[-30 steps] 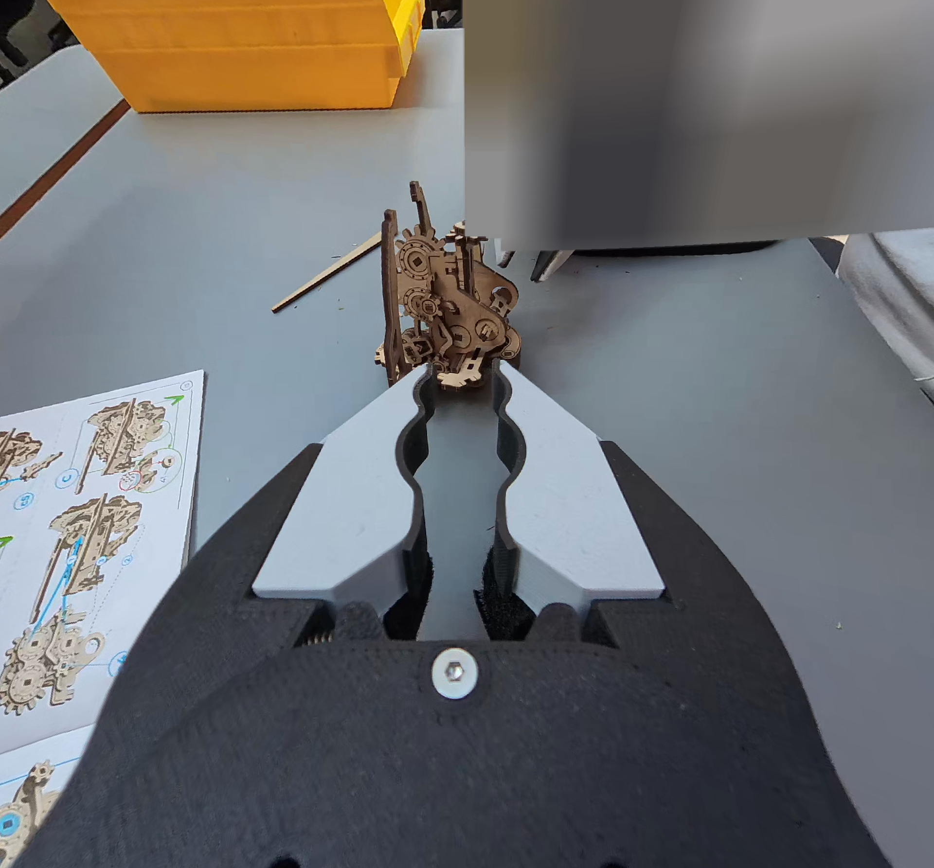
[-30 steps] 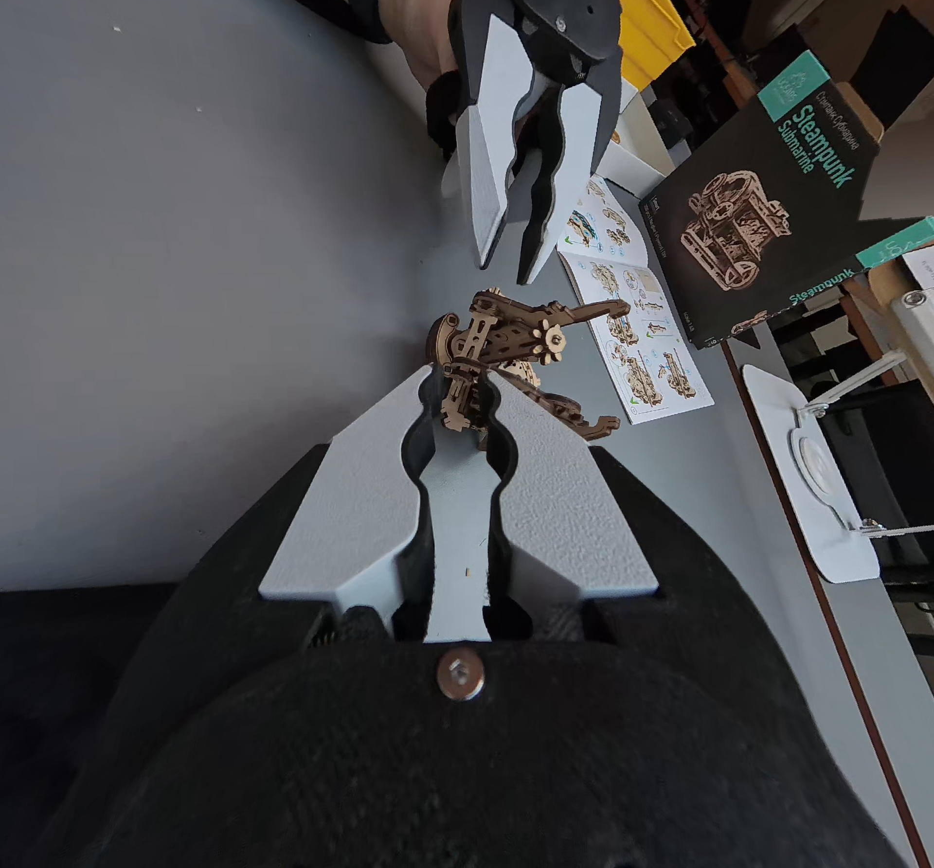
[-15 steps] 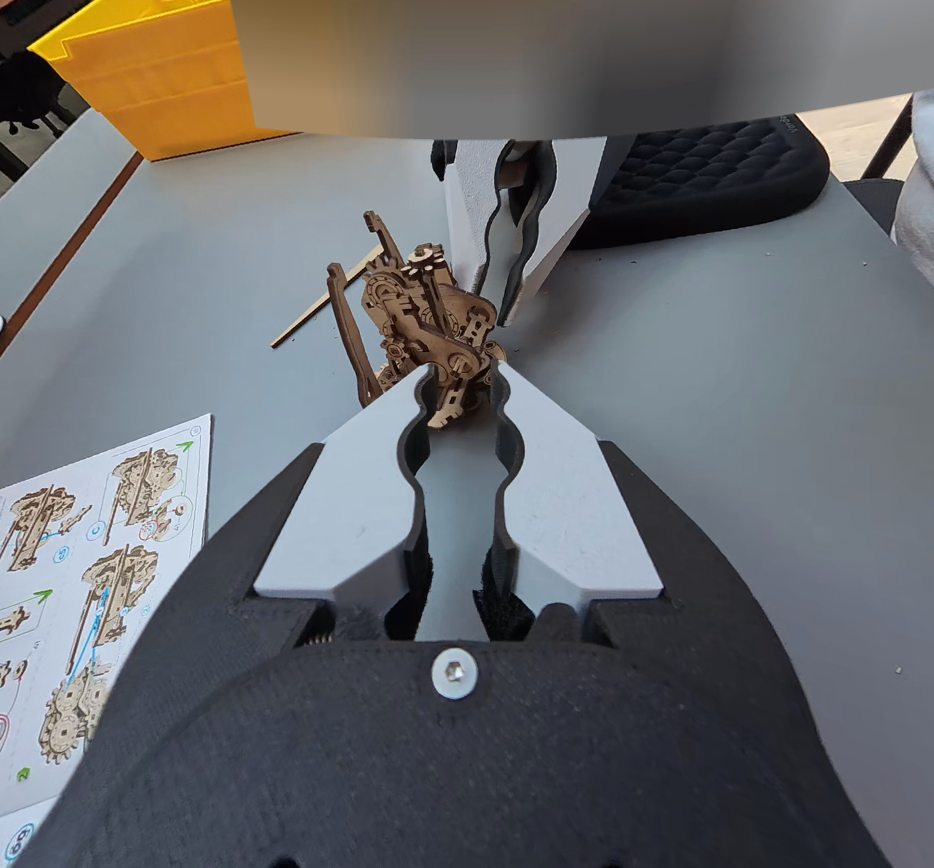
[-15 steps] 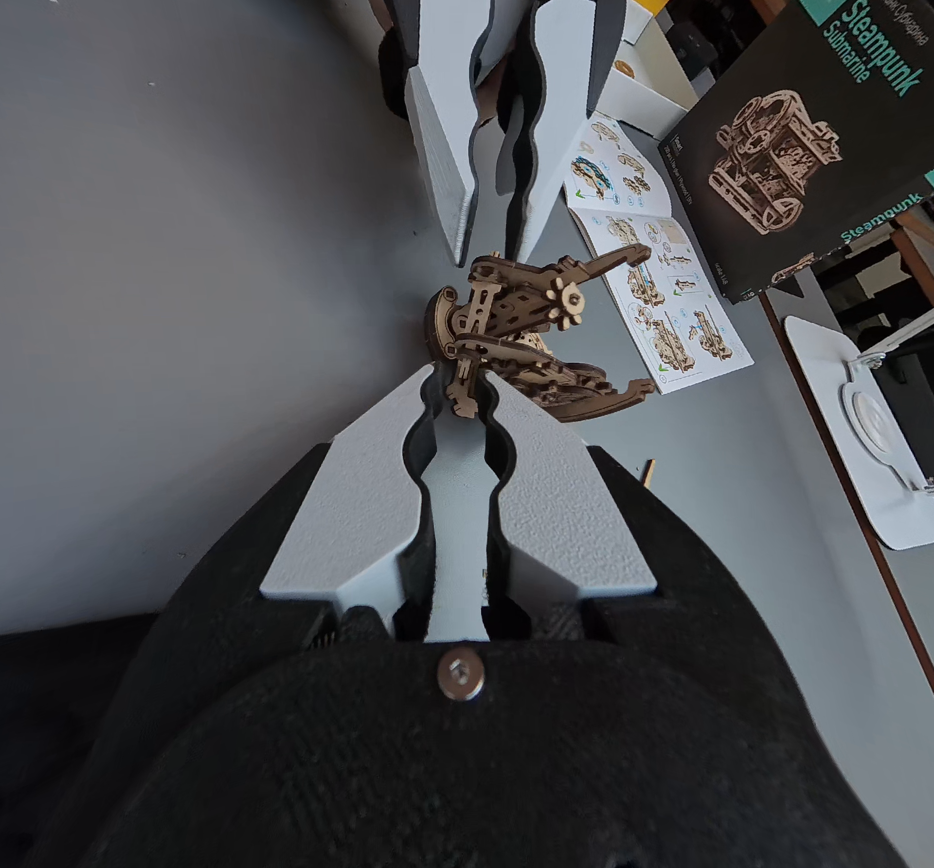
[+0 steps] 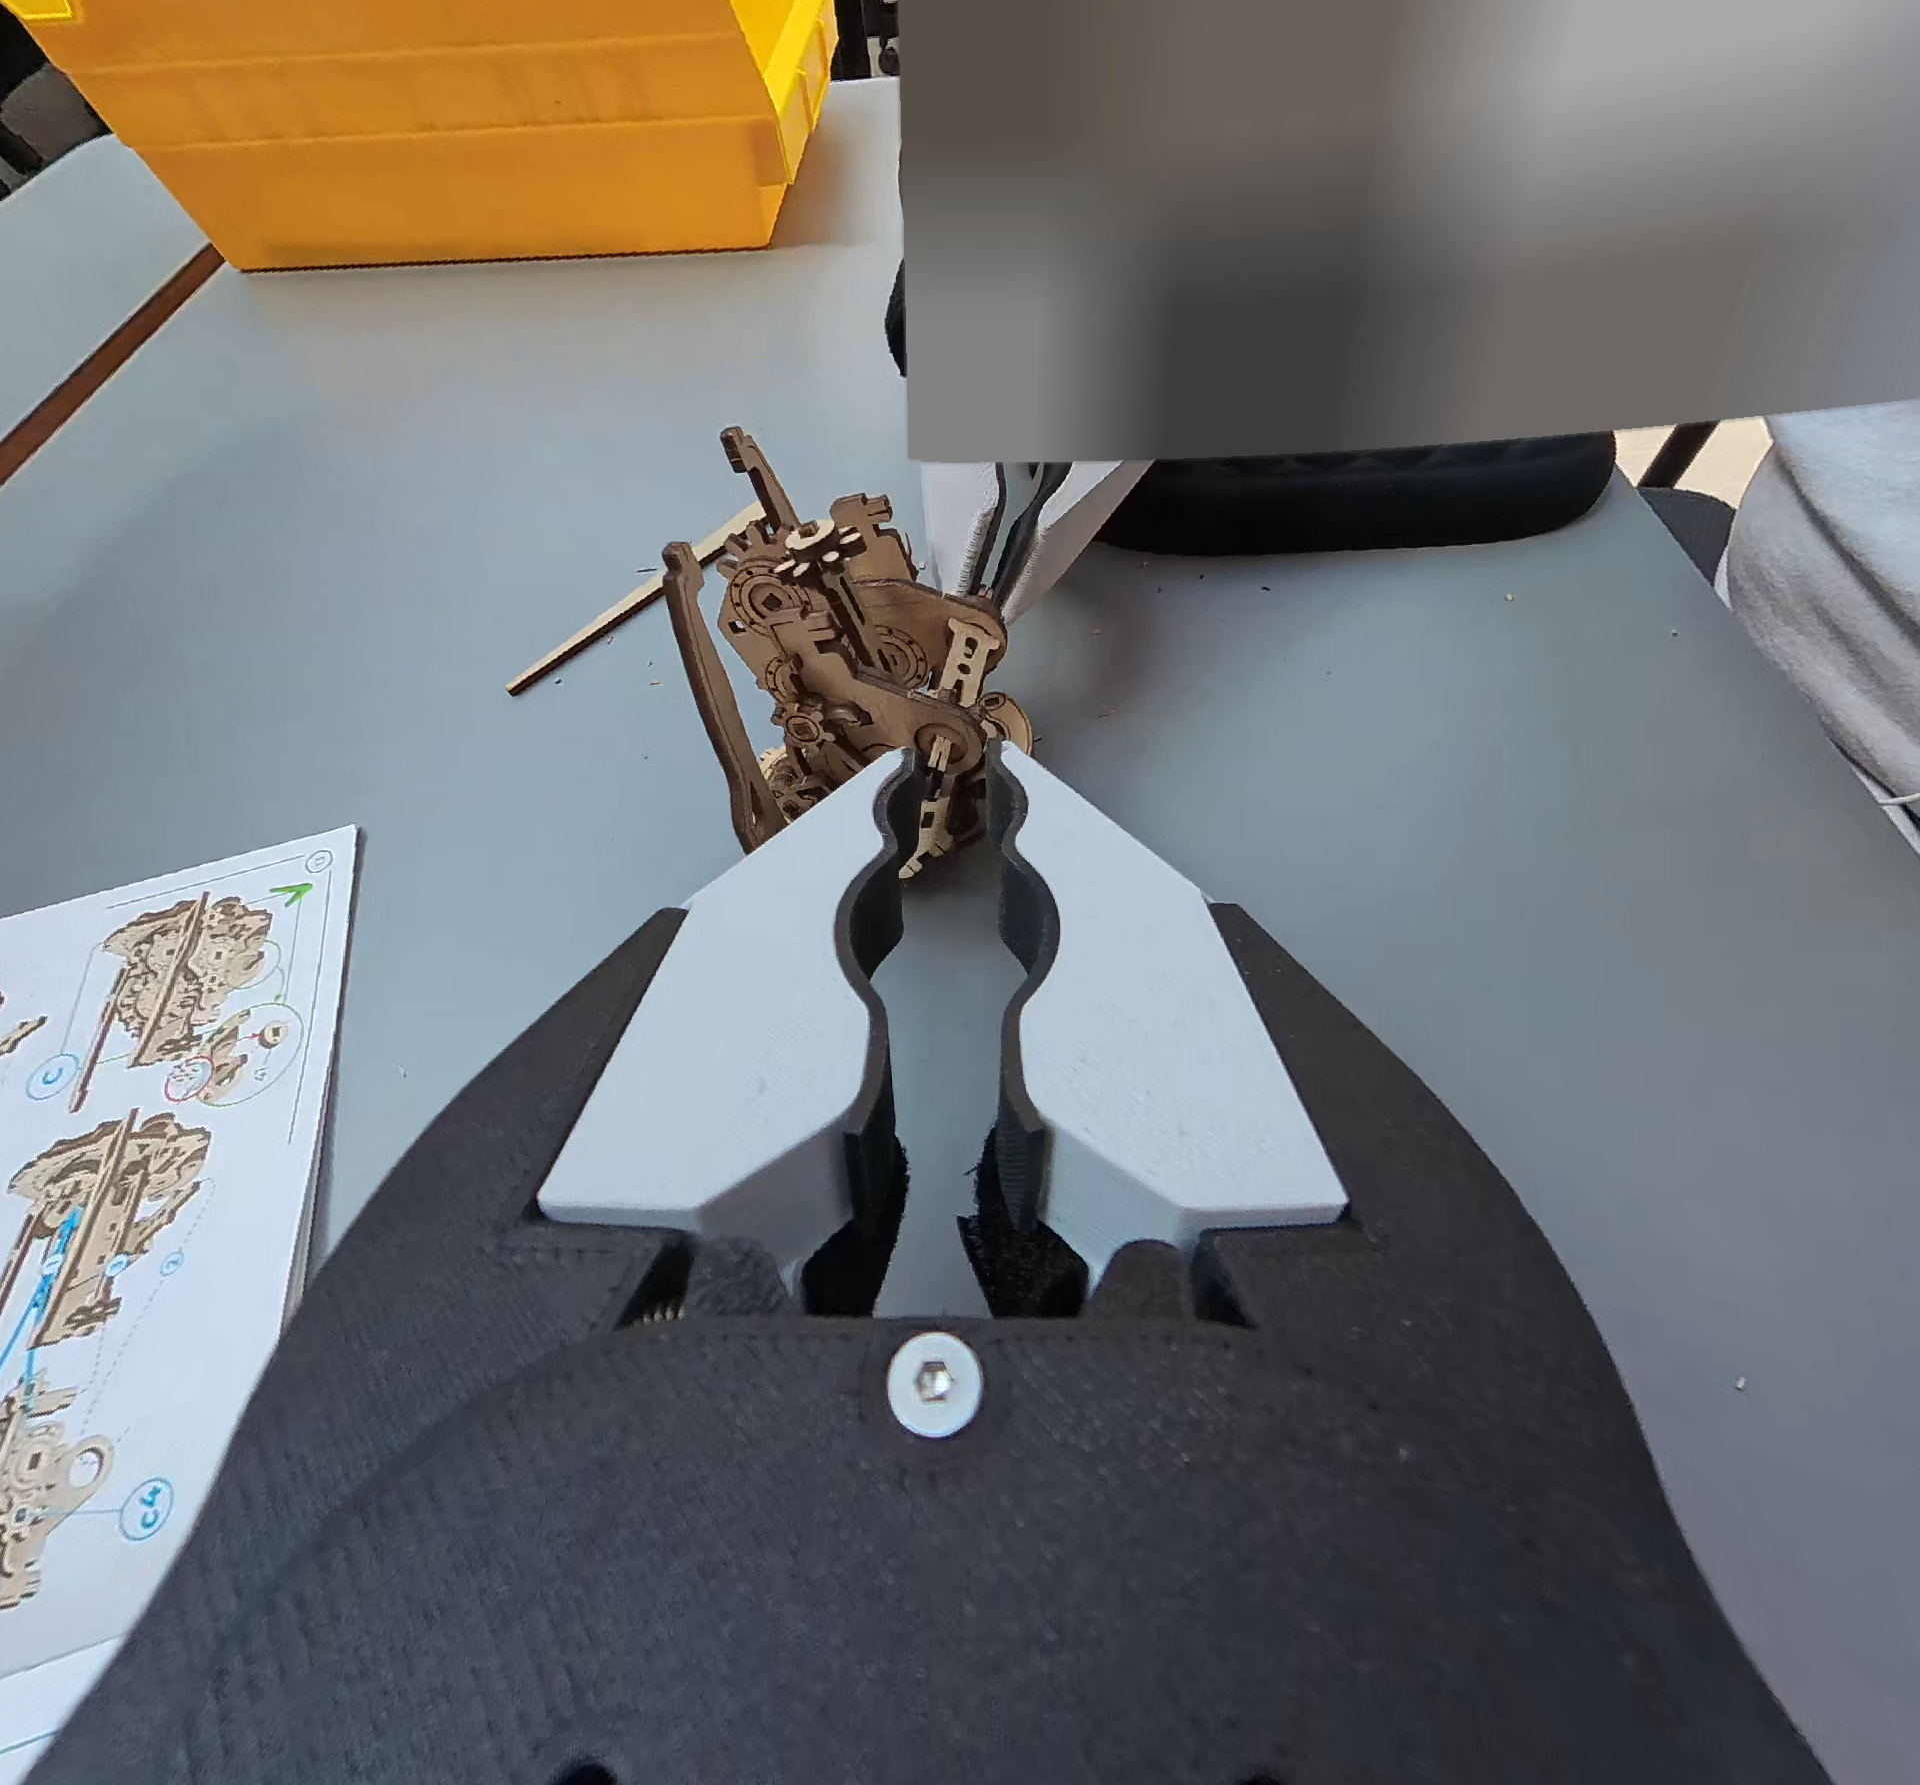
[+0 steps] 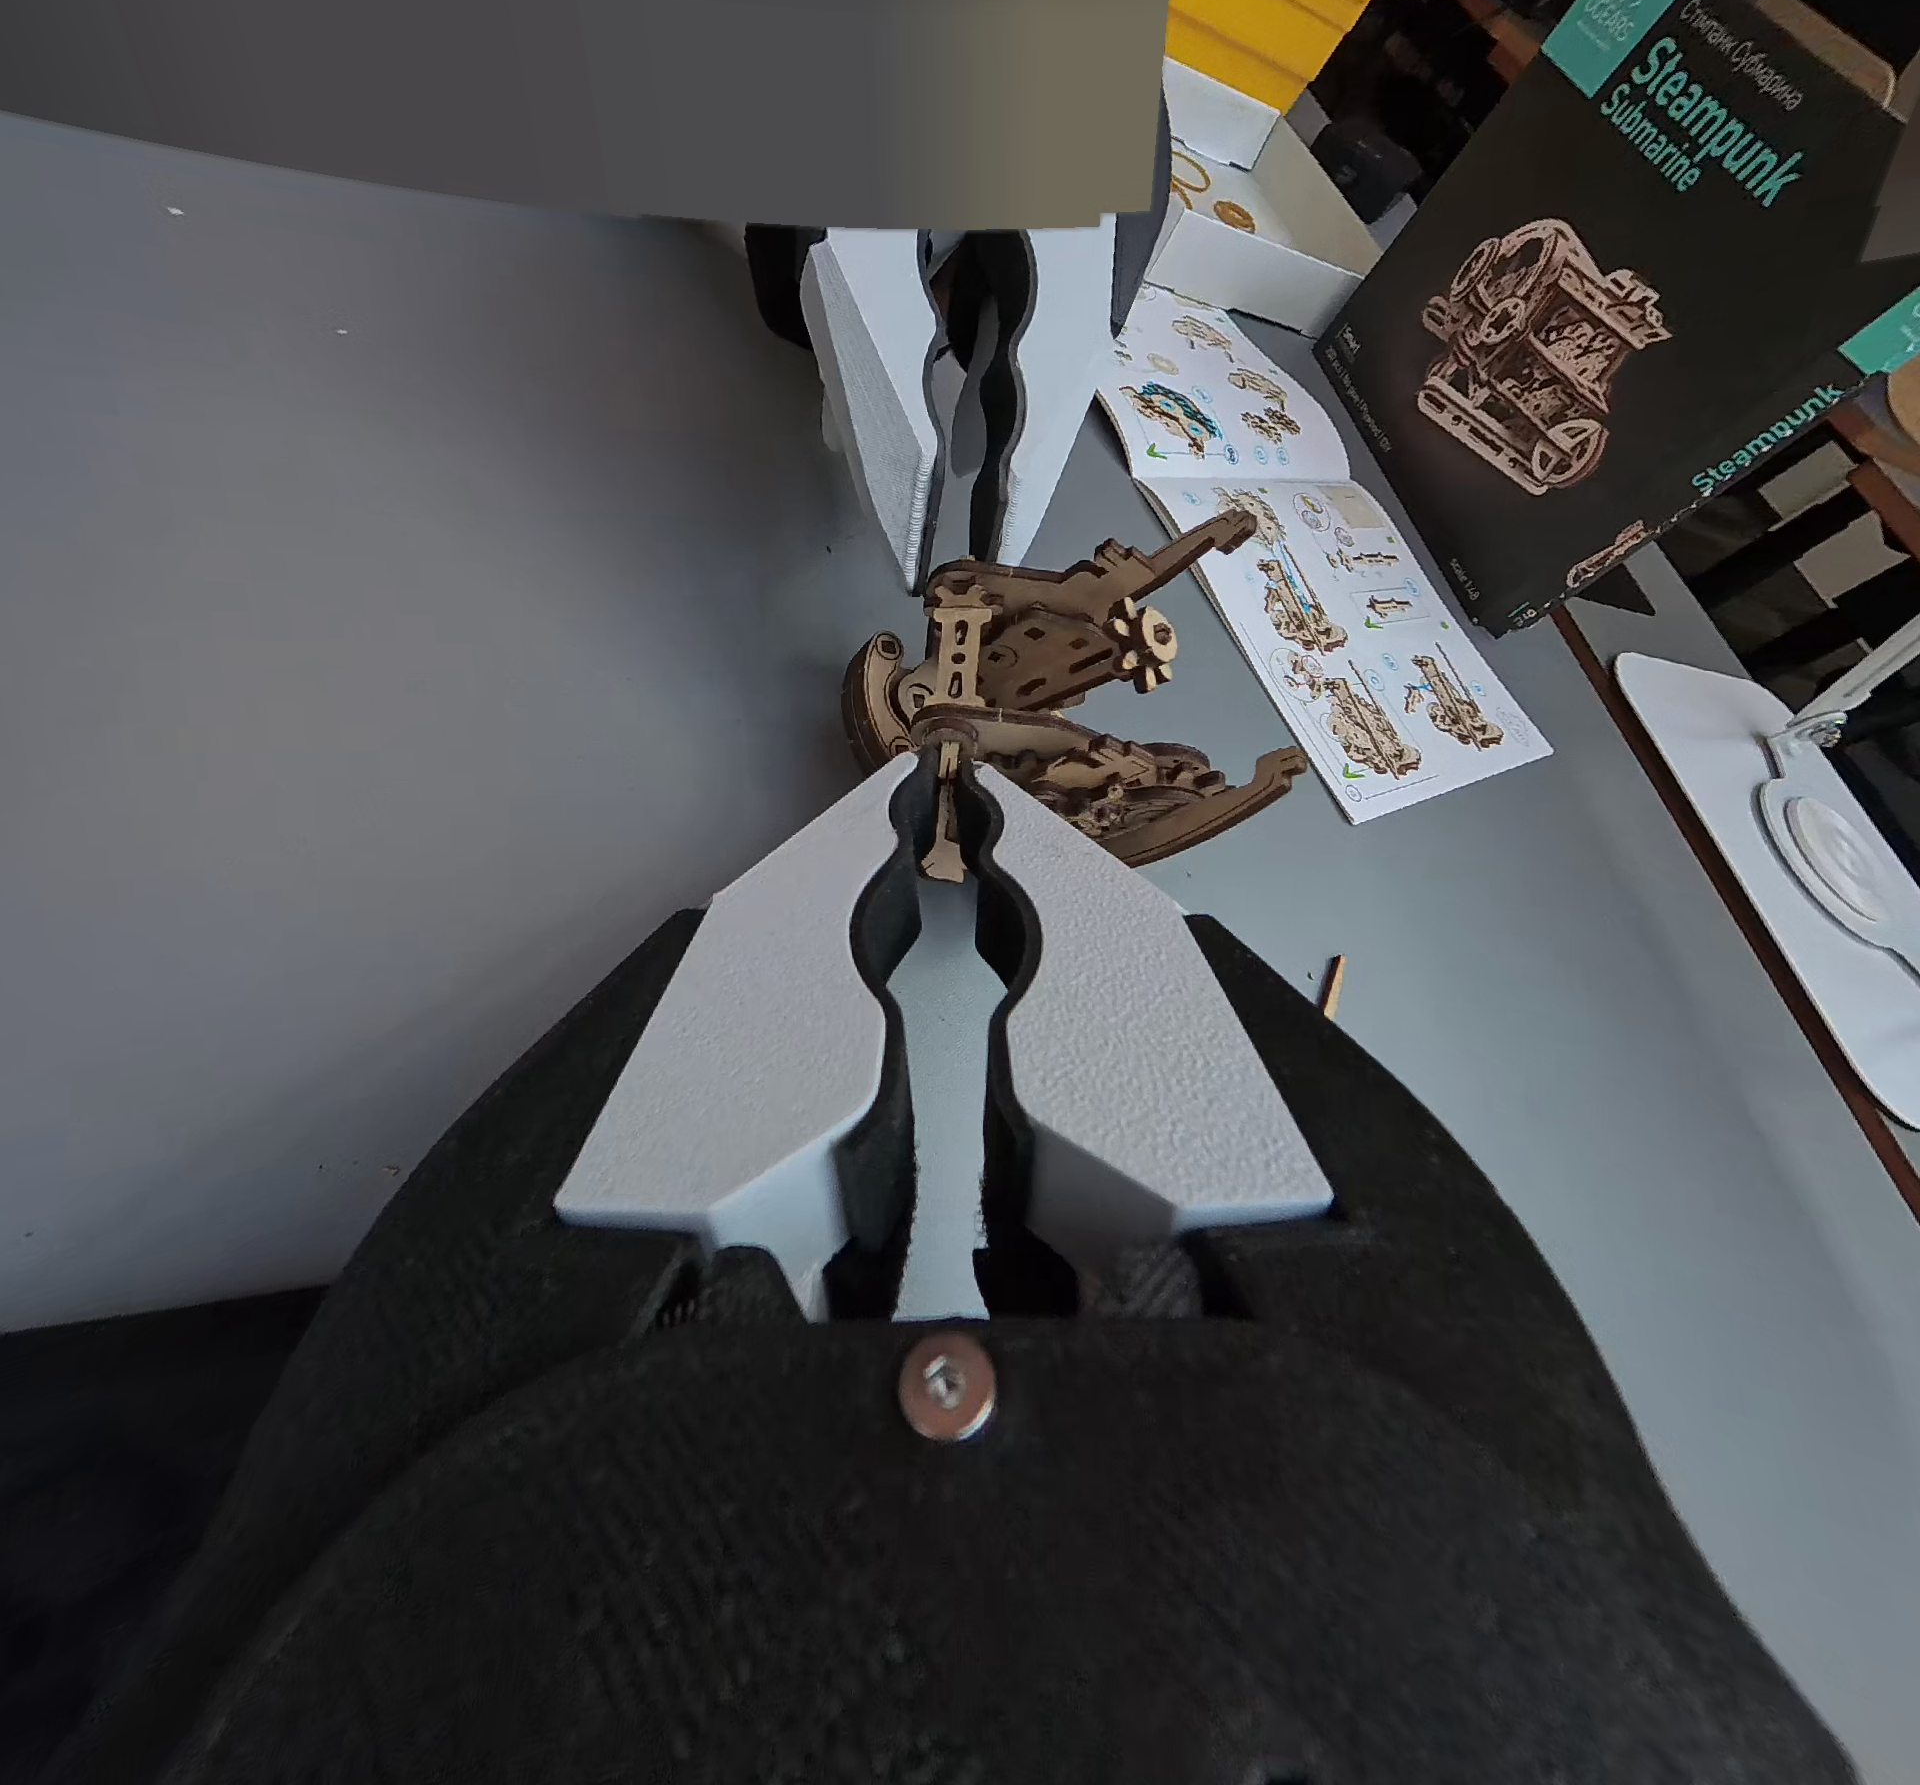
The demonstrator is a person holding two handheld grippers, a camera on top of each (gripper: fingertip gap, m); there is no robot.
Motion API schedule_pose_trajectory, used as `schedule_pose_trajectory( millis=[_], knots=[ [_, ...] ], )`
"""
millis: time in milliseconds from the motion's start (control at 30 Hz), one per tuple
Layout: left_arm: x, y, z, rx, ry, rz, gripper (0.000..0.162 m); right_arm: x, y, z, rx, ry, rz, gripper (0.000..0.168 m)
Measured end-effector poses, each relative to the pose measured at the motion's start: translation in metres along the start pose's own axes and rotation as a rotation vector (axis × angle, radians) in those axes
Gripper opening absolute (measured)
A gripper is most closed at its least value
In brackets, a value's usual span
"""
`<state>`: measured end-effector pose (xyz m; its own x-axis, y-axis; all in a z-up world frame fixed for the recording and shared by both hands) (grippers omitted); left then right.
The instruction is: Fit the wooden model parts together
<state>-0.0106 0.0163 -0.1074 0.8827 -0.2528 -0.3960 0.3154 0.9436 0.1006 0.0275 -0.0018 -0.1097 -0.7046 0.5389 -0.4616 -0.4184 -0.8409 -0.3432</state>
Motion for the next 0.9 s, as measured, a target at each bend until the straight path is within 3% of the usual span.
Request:
schedule_pose_trajectory(
  millis=[300, 367, 533, 733, 900],
  knots=[
    [0.006, 0.003, -0.002, 0.009, 0.035, 0.056, 0.021, 0.001, 0.001, -0.005, 0.011, 0.029, 0.028, 0.001],
    [0.006, 0.006, 0.000, -0.007, 0.032, 0.085, 0.039, 0.001, 0.000, -0.007, 0.022, 0.035, 0.030, 0.001],
    [0.008, 0.009, 0.001, -0.003, 0.051, 0.131, 0.028, 0.002, 0.002, -0.009, 0.012, 0.040, 0.043, 0.001],
    [0.012, 0.009, -0.006, 0.085, 0.091, 0.171, 0.024, -0.001, 0.000, -0.003, 0.018, -0.003, 0.023, 0.004],
    [0.012, 0.010, -0.007, 0.055, 0.086, 0.160, 0.023, -0.004, -0.002, 0.003, 0.031, -0.038, 0.002, 0.009]
  ],
)
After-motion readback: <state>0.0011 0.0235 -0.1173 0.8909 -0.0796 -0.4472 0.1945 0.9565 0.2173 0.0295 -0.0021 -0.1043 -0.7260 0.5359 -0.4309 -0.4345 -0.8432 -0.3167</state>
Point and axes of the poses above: each gripper's, where its closed fingertips meet, x out along the fingers, z out of its top, y = z × x across the jaws, the point moved 1 cm from there along -x, back along the fingers, and after that the axes turned 6 degrees about z, right-handed, at the moved point
